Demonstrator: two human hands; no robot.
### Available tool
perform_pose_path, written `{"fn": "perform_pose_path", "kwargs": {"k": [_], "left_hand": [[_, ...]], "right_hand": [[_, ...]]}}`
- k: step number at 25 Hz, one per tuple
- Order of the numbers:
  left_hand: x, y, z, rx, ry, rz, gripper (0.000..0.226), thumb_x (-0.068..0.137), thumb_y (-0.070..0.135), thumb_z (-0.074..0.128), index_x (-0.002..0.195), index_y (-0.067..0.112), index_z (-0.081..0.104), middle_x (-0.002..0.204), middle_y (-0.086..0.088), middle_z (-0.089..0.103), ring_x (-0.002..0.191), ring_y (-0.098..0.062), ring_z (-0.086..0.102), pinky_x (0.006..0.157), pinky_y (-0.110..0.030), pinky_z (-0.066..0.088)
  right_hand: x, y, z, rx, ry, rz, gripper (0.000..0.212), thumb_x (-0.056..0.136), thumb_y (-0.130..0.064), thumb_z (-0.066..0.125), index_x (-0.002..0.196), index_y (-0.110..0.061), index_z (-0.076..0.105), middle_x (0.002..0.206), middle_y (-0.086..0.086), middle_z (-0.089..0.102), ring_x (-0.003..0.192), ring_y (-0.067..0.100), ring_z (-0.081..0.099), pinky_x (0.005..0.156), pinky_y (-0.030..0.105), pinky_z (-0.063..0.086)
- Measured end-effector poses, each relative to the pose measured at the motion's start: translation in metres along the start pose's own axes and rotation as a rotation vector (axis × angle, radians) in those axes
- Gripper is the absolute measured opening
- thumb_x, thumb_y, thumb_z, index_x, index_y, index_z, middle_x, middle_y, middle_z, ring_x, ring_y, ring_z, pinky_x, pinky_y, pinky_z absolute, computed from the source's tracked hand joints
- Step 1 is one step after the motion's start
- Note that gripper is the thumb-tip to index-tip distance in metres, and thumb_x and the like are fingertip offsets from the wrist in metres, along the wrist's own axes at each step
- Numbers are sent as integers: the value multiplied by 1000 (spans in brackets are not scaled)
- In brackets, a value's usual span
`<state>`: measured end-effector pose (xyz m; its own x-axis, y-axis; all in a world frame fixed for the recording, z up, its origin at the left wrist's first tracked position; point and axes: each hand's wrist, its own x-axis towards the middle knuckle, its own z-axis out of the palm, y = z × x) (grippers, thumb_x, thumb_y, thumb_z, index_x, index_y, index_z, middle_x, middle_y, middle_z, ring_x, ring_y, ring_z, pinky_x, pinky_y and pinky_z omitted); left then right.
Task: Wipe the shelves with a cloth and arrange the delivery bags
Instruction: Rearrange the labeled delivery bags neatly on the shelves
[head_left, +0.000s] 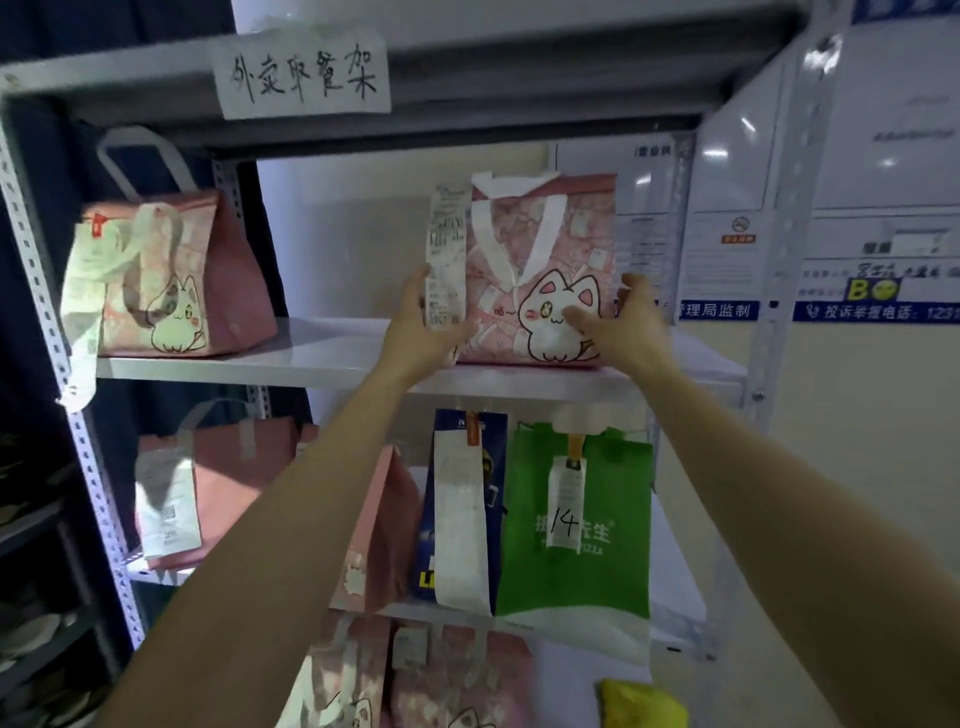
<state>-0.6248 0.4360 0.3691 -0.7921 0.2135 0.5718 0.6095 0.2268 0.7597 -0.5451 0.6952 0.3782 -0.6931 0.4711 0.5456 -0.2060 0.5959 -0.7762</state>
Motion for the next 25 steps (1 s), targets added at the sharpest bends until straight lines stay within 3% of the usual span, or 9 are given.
{"fn": "perform_pose_path", "kwargs": {"k": [2,5,11,16,19,20,22,23,25], "left_hand": [[4,-16,-8,41,-100,26,99,89,15,90,167,34,31,146,5,59,133,-23,65,100,-48,65],[4,-49,-43,59,-56,88,92,85,18,93,159,37,43,142,9,61,123,-11,70,98,-39,66],[26,-119,-186,243,47,50,89,84,25,95,157,37,46,150,-1,53,130,-29,63,107,-52,59],[35,-146,-246,277,-3,68,88,86,27,91,160,32,45,155,-4,51,142,-28,53,117,-50,49],[30,-146,-260,297,-85,138,84,91,32,87,163,28,43,162,-4,48,149,-25,48,120,-42,44],[28,-143,-269,288,-88,162,80,93,33,85,162,28,45,161,-3,49,147,-22,50,118,-42,47],[26,-139,-294,212,8,239,61,95,32,81,151,27,58,151,0,56,133,-13,61,110,-41,56],[26,-139,-310,183,109,281,49,96,29,78,143,26,64,142,2,61,124,-8,64,104,-40,59],[29,-146,-349,210,330,296,34,99,26,72,133,23,69,133,2,63,118,-12,63,105,-41,57]], "right_hand": [[1,1,14,-54,-62,45,78,83,-44,89,141,-16,44,124,-8,61,111,18,59,86,33,50],[-10,-16,60,-49,-44,24,62,83,-37,90,122,-21,44,103,-12,61,100,19,61,69,27,49],[-37,-95,204,-31,-104,-48,70,84,-28,88,135,-6,45,130,10,65,118,31,63,94,42,55],[-46,-133,265,-56,-93,18,76,82,-26,90,139,-6,44,135,12,64,127,35,61,105,50,53],[-62,-144,273,-78,118,10,95,80,-39,89,151,-7,36,148,14,50,135,34,51,108,48,49],[-70,-152,280,-95,264,-49,94,82,-43,85,153,-8,35,150,14,45,135,33,49,108,47,47],[-85,-178,300,-97,503,-282,71,87,-41,73,145,-11,45,140,8,51,123,25,52,105,27,47],[-91,-195,314,-75,524,-413,56,90,-36,70,137,-12,51,131,5,55,115,19,55,100,16,44],[-103,-230,349,-34,345,-583,33,95,-25,66,125,-13,57,116,-2,60,102,12,59,93,19,51]]}}
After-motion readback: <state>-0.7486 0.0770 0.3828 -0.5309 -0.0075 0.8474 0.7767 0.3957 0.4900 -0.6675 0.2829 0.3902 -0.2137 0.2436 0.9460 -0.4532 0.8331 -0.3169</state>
